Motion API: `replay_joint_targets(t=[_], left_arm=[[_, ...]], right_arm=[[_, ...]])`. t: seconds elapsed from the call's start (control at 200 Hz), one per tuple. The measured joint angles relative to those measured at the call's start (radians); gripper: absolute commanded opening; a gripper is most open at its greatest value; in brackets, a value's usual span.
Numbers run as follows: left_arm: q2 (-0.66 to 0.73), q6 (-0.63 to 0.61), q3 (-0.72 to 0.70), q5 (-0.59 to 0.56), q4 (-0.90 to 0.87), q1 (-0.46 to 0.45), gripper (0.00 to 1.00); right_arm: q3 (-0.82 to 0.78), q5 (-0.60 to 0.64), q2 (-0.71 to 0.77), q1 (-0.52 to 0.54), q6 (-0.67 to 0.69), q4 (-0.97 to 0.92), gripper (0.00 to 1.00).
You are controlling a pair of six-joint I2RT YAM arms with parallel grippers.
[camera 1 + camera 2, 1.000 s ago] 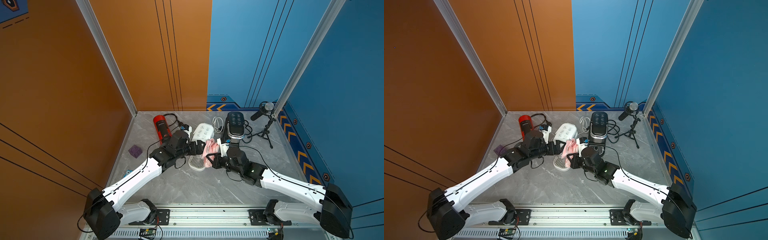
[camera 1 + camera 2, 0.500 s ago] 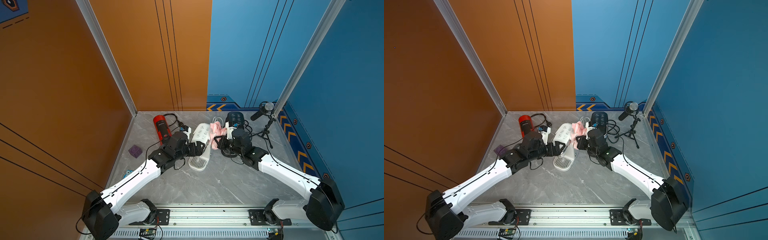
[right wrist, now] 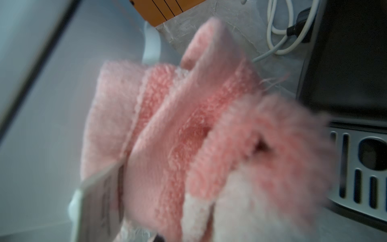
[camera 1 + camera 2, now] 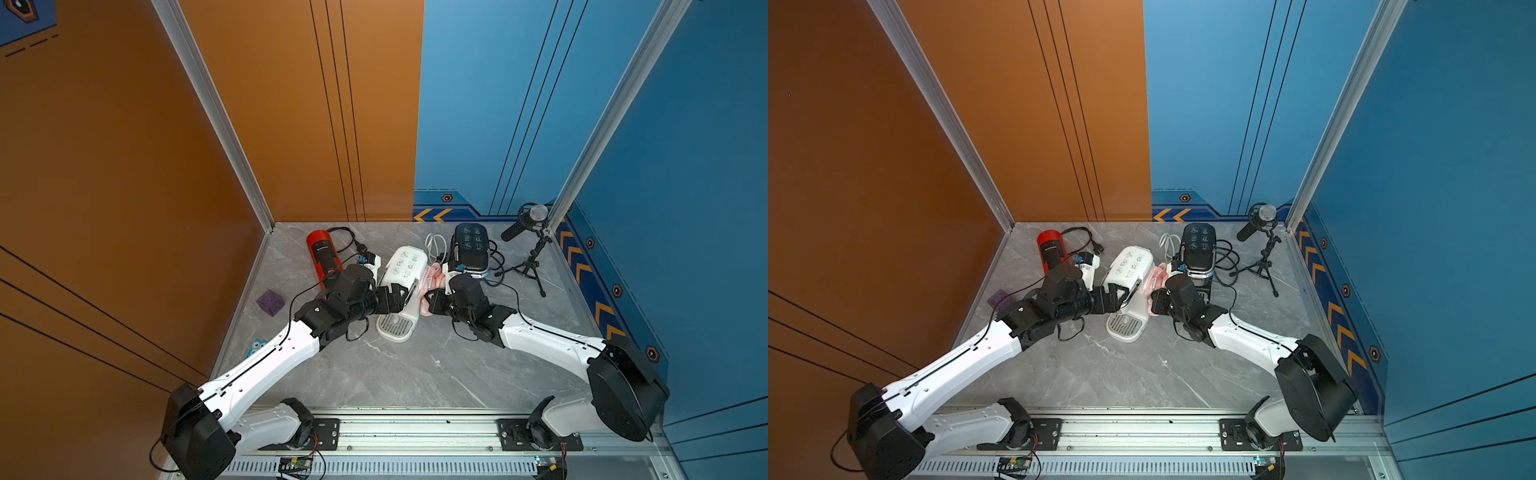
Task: Wipe the surface of a coffee machine
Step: Wipe the dirt from the surface of the coffee machine.
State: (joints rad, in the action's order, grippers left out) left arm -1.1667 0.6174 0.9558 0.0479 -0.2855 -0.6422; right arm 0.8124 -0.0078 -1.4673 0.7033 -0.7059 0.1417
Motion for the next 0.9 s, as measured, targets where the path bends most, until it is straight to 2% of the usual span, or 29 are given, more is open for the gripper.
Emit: replay_joint_targets(t=[0.545,0.696,0.901], left_arm=[[-0.002,-0.012,0.004,0.009,-0.005,0.023,0.93],[-0.001,-0.016,0.005,0.009,-0.006,0.027,0.93],[0.000,-0.019,0.005,0.009,-0.006,0.028,0.93]], right_arm=[[-0.055,0.132,-0.218,0.078,0.003,0.129,0.00],[-0.055,0.158,-0.182,0.107,0.011,0.098,0.00],[-0.003,0.178,0.005,0.143,0.060,-0.025,0.00]])
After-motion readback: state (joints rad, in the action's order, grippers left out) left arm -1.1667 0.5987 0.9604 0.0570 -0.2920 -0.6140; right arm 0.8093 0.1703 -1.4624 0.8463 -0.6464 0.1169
